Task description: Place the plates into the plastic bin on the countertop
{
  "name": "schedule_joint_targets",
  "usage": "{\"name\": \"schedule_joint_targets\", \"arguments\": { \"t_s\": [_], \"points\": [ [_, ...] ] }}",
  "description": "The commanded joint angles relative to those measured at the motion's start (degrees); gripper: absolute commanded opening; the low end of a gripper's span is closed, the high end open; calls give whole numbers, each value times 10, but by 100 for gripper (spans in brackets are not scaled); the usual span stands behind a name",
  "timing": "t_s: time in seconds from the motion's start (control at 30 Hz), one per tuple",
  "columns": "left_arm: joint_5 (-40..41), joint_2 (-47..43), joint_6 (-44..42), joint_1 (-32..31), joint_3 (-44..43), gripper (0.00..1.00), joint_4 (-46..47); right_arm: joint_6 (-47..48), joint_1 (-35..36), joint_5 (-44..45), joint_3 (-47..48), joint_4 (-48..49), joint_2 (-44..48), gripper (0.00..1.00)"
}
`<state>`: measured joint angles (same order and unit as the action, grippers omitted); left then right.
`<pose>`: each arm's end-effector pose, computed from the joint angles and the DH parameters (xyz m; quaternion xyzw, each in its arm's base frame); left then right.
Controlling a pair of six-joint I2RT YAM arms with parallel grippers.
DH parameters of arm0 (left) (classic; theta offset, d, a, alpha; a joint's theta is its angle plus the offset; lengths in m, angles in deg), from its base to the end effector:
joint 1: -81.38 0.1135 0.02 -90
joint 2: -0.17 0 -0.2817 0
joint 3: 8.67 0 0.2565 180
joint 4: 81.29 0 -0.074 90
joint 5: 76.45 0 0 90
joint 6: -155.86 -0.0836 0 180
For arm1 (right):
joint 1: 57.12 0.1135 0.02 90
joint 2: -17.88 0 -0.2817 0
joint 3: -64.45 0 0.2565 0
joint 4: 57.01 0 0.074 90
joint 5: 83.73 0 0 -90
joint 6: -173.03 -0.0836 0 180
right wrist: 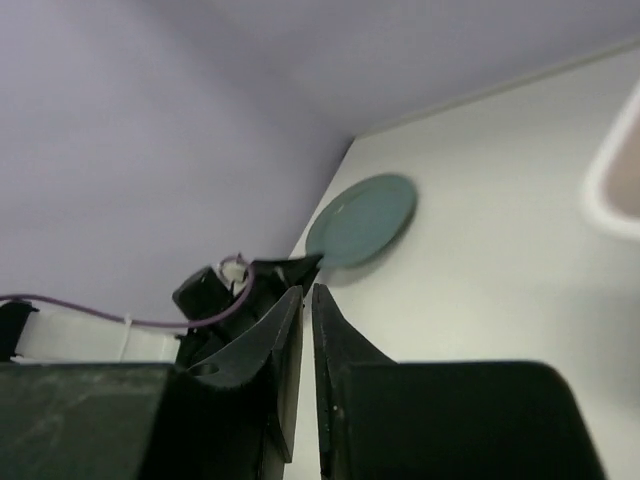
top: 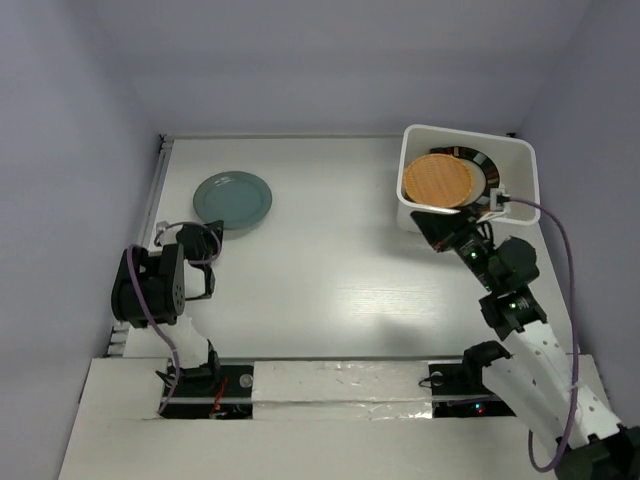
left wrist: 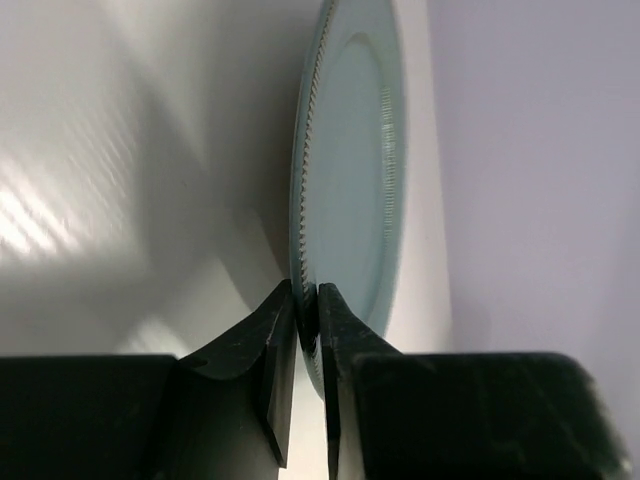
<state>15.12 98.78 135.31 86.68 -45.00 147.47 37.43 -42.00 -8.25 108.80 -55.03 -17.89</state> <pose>0.3330 0.0332 0.1281 -0.4835 0.6190 -0.3195 0.5301 0.1851 0.0717 0.3448 0.0728 0.6372 0.4553 0.6176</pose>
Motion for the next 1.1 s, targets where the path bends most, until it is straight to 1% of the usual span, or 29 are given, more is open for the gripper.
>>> {"name": "schedule_joint_targets", "arguments": {
  "t_s": [0.0, 0.07, 0.1, 0.13, 0.2, 0.23, 0.3, 0.33, 0.37, 0.43, 0.53, 0.57, 0.6, 0.67, 0.7, 0.73, 0.77, 0.8, 0.83, 0.9, 0.97, 1.07],
  "points": [
    [-13, -92, -27, -1, 45, 0, 107, -11, 94, 38, -11, 70, -40, 14],
    [-54, -110, -25, -1, 75, 0, 129, -16, 138, 59, -13, 93, -90, 14],
    [-63, -125, -20, -1, 86, 0, 141, -18, 176, 77, -14, 116, -110, 15],
    [-72, -133, -17, -1, 110, 0, 163, -27, 194, 82, -15, 130, -148, 23],
    [-96, -154, -12, -1, 126, 0, 170, -39, 226, 103, -16, 173, -189, 36],
    [-102, -162, -13, -1, 140, 0, 172, -49, 252, 111, -16, 186, -208, 51],
    [-118, -186, -14, -1, 152, 0, 173, -61, 272, 129, -17, 223, -264, 66],
    [-125, -195, -13, -1, 164, 0, 174, -74, 286, 136, -16, 237, -283, 77],
    [-133, -204, -12, -1, 170, 0, 174, -81, 293, 141, -14, 248, -321, 82],
    [-146, -234, -8, -1, 183, 0, 173, -99, 305, 163, -9, 285, -364, 90],
    [-176, -286, -6, -1, 197, 0, 151, -124, 318, 172, 9, 333, -450, 95],
    [-190, -301, -7, -1, 200, 0, 139, -134, 327, 179, 15, 342, -469, 95],
    [-196, -336, -8, -1, 203, 0, 127, -144, 327, 183, 16, 368, -487, 95],
    [-211, -376, -9, -1, 211, 0, 84, -174, 332, 194, 13, 399, -531, 96],
    [-214, -420, -11, -1, 212, 0, 62, -183, 332, 199, 14, 414, -544, 96],
    [-217, -443, -14, -1, 213, 0, 24, -192, 332, 200, 15, 420, -566, 96],
    [-220, -464, -19, -1, 212, 0, 4, -198, 332, 201, 18, 423, -576, 96],
    [-220, -506, -23, -1, 211, 0, -17, -203, 332, 206, 21, 423, -587, 96],
    [-221, -525, -27, -1, 207, 0, -54, -212, 332, 206, 27, 429, -598, 96],
    [-232, -569, -30, -1, 203, 0, -83, -219, 332, 206, 28, 460, -628, 97],
    [-250, -588, -25, -1, 203, 0, -102, -223, 332, 202, 41, 472, -651, 100],
    [-273, -612, -12, -1, 199, 0, -123, -215, 332, 186, 48, 506, -662, 100]
  ]
}}
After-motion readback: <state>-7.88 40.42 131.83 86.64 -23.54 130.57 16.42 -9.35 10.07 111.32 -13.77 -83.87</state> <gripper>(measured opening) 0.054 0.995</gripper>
